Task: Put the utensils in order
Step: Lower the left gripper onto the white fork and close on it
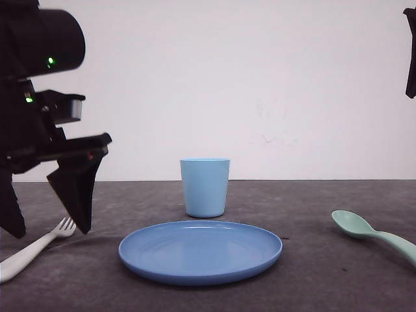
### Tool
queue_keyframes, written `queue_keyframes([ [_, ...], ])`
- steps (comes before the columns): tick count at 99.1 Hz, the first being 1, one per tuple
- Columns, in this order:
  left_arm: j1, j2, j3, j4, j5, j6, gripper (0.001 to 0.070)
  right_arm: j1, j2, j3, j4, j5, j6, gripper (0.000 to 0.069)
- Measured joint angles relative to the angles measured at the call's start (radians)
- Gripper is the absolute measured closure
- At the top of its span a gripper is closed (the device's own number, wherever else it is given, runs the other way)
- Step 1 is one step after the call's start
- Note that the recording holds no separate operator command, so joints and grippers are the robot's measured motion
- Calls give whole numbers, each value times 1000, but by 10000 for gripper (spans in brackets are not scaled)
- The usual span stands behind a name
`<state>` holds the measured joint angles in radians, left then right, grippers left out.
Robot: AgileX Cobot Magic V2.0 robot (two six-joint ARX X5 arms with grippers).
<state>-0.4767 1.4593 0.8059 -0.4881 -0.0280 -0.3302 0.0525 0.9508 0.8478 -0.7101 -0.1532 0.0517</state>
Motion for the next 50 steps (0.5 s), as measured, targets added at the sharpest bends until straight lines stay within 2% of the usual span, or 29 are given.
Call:
queue_keyframes([
  [13, 0, 14, 0, 11, -2, -7, 245, 0, 0, 0, 0, 0, 0, 12],
  [28, -2, 28, 0, 12, -45, -8, 262, 0, 0, 0, 0, 0, 0, 12],
  [45, -3, 28, 0, 12, -47, -11, 275, 0, 0, 0, 0, 0, 0, 12],
  [50, -3, 28, 0, 11, -48, -11, 299, 0, 0, 0, 0, 0, 0, 12],
])
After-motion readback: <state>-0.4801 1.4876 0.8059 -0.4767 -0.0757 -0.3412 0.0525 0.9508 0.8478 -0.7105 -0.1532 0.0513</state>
